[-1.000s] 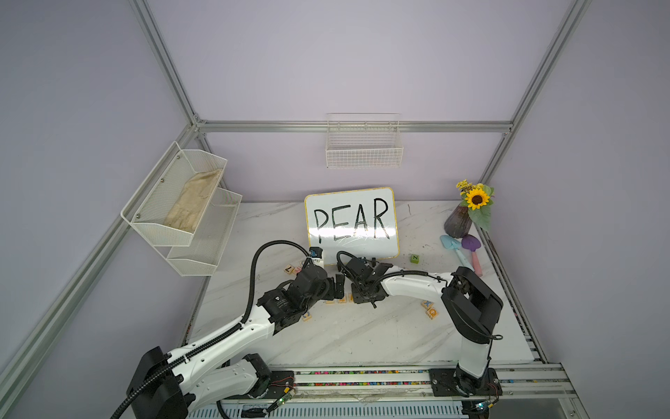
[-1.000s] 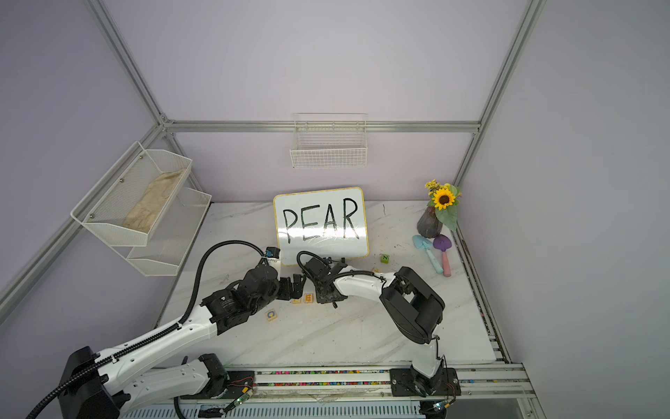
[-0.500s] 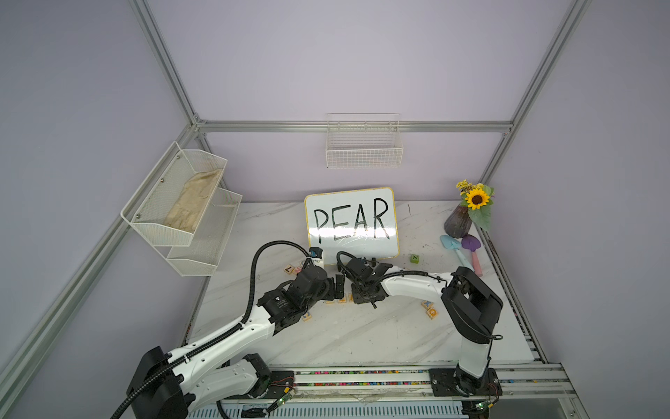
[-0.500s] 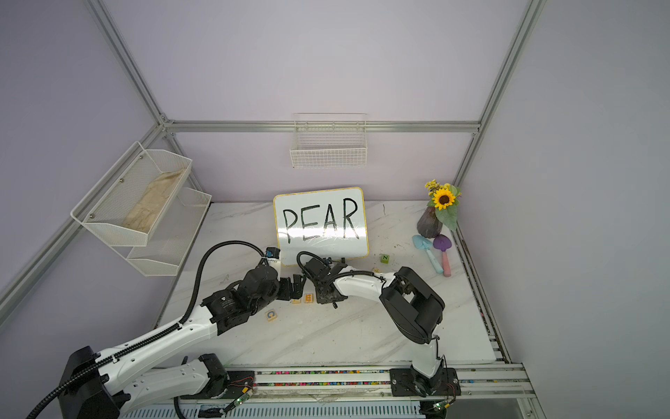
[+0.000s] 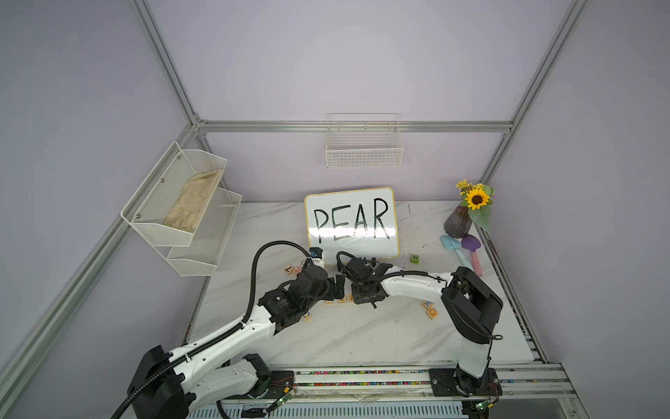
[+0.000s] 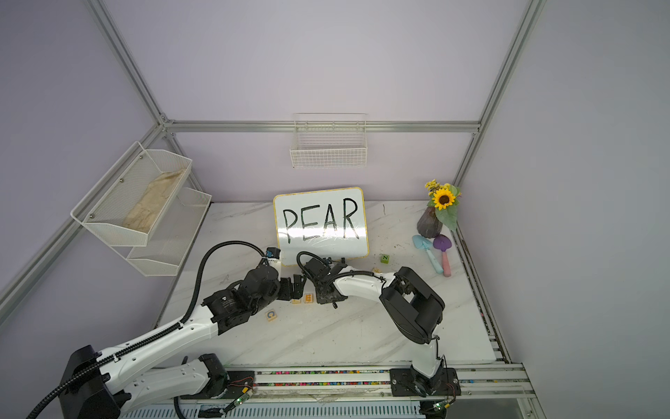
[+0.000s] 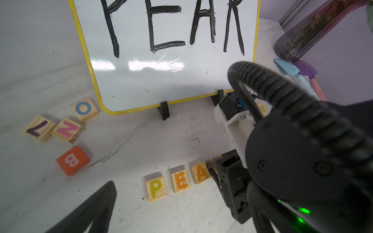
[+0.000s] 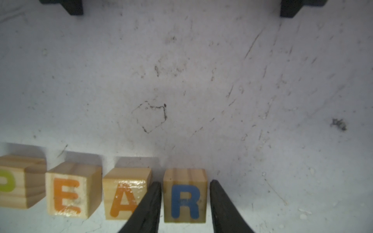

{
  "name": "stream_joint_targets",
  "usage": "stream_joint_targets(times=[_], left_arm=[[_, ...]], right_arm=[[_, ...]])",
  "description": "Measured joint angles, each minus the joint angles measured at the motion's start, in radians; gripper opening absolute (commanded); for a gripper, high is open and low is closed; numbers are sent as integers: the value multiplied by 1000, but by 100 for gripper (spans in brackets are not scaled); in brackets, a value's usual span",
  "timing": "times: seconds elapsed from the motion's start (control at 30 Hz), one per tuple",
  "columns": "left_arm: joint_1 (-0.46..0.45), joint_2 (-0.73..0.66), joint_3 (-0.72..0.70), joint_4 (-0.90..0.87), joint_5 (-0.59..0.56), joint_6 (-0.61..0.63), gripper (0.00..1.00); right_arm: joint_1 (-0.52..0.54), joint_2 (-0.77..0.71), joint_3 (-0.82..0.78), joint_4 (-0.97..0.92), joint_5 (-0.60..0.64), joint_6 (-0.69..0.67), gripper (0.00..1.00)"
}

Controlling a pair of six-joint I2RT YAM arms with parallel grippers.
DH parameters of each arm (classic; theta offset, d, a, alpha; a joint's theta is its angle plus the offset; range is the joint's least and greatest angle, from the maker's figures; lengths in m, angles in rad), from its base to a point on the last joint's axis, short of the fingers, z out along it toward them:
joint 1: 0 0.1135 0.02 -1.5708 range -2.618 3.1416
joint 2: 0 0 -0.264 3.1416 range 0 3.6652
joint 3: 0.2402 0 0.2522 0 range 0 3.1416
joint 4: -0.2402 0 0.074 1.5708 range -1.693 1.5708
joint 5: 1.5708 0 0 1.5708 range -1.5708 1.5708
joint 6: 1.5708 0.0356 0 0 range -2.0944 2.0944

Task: Spell the uppercase word “pear” with letter blocks
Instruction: Place the letter block at the center of the board.

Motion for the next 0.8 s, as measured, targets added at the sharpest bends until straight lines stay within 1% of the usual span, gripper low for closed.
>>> stream_joint_targets(times=[0.27, 0.5, 0.67, 0.8], left_arm=[[0, -3, 0, 2, 0, 0, 100], [1, -48, -3, 16, -8, 0, 100], [4, -73, -3, 31, -27, 2, 100], [6, -73, -3, 29, -56, 19, 100]], right_arm=[[1, -9, 0, -3, 9, 0, 48], [5, -66, 3, -2, 19, -1, 50], [5, -90, 39, -10, 59, -14, 56], [5, -117, 70, -30, 133, -56, 65]])
